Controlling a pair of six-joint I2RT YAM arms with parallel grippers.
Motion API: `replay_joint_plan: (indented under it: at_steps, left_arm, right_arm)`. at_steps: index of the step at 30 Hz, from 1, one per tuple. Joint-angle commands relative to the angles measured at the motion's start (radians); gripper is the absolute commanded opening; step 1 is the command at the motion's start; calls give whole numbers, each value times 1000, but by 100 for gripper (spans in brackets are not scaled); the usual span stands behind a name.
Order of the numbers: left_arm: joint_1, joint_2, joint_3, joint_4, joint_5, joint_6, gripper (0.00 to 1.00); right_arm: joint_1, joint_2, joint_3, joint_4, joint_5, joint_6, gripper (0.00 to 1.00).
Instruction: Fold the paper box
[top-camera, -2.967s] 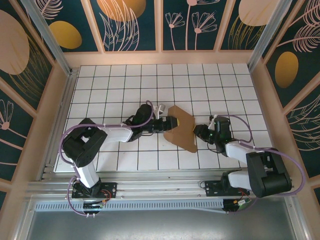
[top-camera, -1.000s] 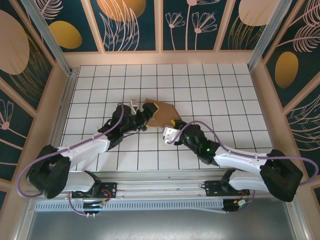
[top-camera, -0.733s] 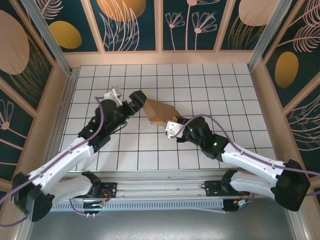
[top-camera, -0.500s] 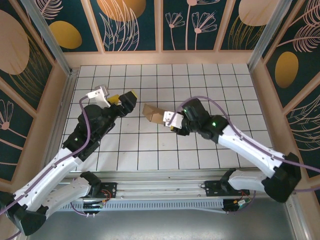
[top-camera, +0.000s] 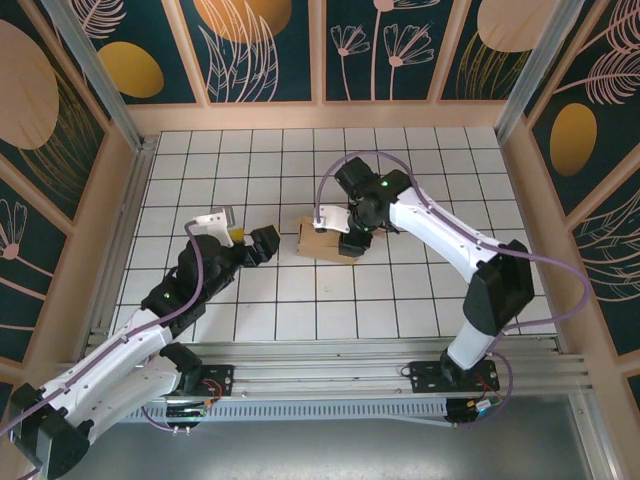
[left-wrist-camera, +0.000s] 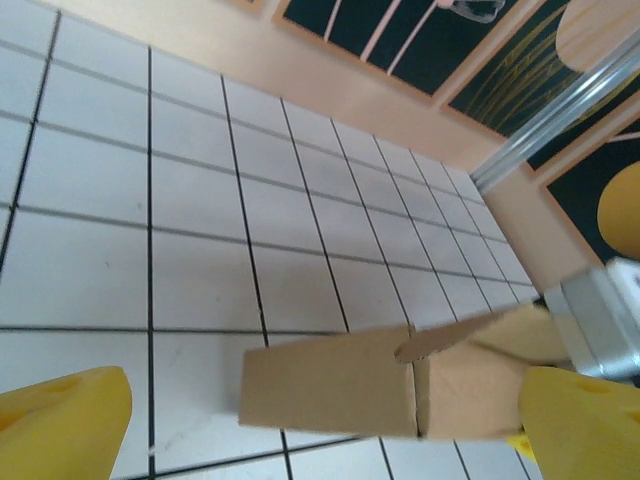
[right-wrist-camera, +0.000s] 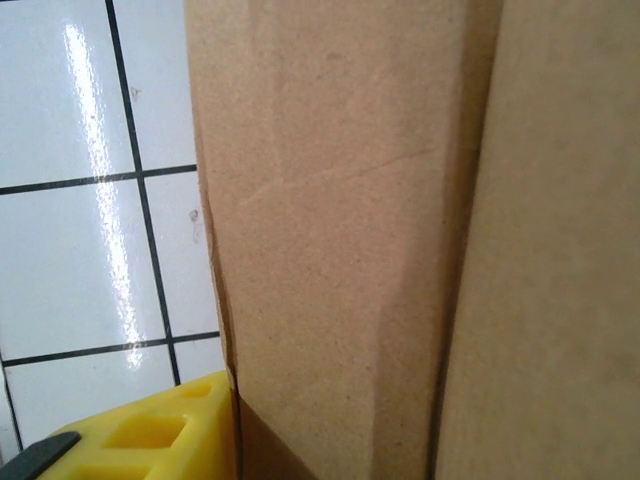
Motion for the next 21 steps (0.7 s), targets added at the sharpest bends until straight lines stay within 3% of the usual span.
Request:
replay_joint_plan:
  at_steps: [1, 17, 21]
  left_arm:
    - [7, -6, -52, 74, 61, -76, 99]
    - [6, 58, -62, 111, 67, -87, 99]
    - [7, 62, -64, 91, 50, -106, 99]
  right_arm:
    - [-22, 53, 60, -68, -65, -74, 49]
    - [-26, 143, 209, -52, -72, -64, 84]
    - [-25, 138, 220, -57, -99, -65, 87]
